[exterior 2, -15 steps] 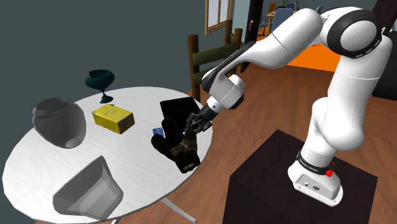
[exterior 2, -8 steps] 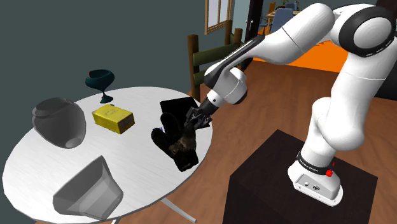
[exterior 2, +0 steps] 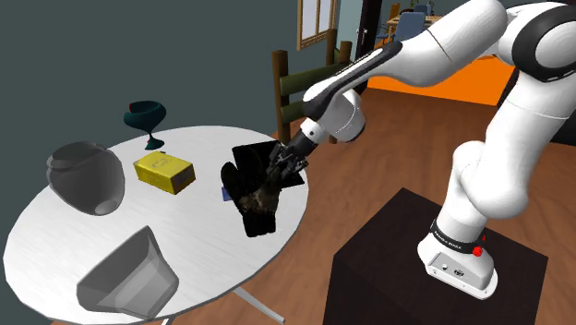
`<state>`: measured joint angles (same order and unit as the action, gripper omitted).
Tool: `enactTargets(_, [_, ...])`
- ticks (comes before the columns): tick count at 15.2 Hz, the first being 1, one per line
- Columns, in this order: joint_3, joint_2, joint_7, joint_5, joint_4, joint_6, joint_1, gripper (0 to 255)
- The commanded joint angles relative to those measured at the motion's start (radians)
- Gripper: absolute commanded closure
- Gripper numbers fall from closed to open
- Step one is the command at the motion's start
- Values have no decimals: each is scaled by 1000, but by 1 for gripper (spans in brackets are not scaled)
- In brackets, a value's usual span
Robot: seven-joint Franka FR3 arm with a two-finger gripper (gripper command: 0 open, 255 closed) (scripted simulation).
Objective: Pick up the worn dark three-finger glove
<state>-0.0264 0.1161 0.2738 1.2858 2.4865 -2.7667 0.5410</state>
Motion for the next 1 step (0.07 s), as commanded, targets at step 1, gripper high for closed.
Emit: enactTargets(1, [1, 8, -12, -11, 2, 1, -1, 255])
